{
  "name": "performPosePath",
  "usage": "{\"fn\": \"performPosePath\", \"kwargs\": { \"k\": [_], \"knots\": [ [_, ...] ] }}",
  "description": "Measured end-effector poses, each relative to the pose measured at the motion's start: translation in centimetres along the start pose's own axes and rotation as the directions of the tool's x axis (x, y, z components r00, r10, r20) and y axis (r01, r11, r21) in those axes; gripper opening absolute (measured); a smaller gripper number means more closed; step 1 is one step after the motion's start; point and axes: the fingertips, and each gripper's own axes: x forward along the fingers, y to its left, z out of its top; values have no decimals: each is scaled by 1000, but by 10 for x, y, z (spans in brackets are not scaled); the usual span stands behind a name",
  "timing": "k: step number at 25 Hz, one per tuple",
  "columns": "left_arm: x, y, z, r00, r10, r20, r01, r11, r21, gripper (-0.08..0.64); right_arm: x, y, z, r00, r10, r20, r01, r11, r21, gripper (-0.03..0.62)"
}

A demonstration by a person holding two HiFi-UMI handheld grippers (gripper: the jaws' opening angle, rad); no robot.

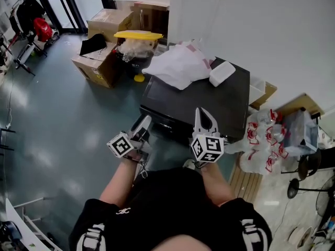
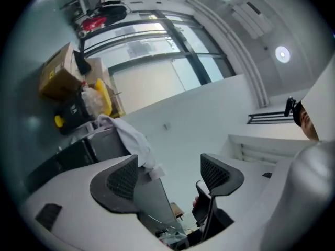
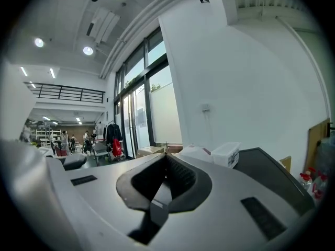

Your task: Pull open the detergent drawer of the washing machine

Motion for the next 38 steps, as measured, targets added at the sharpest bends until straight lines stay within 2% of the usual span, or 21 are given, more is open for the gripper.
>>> {"fn": "performPosePath", "kwargs": {
  "k": [3,6,10,13,16,19,28,38],
  "knots": [
    [-7,20,-13,1000,-13,22,15,991,-134,351,-5,-1,-2,1000,-8,-11,8,1000,-10,2],
    [-14,44,-30,1000,-23,-10,20,983,-184,351,-10,-5,-6,999,-21,-28,20,1000,-17,2],
    [-25,78,-51,999,-1,-32,-7,972,-236,351,-19,-12,-17,997,-43,-59,42,999,-18,2],
    [-33,102,-66,998,22,-63,-37,969,-244,342,-25,-14,-25,995,-54,-87,52,998,-23,3],
    [-36,127,-76,996,46,-78,-64,966,-250,301,-29,-19,-32,992,-59,-112,56,998,-30,2],
    [-38,145,-79,997,60,-52,-72,959,-275,272,-36,-26,-41,988,-73,-138,68,997,-38,2],
    [-13,177,-86,999,51,16,-42,939,-342,272,-47,-54,-61,973,-99,-210,87,994,-62,2],
    [11,202,-96,996,69,61,-40,923,-384,272,-39,-62,-53,979,-57,-194,40,995,-93,2]
  ]
}}
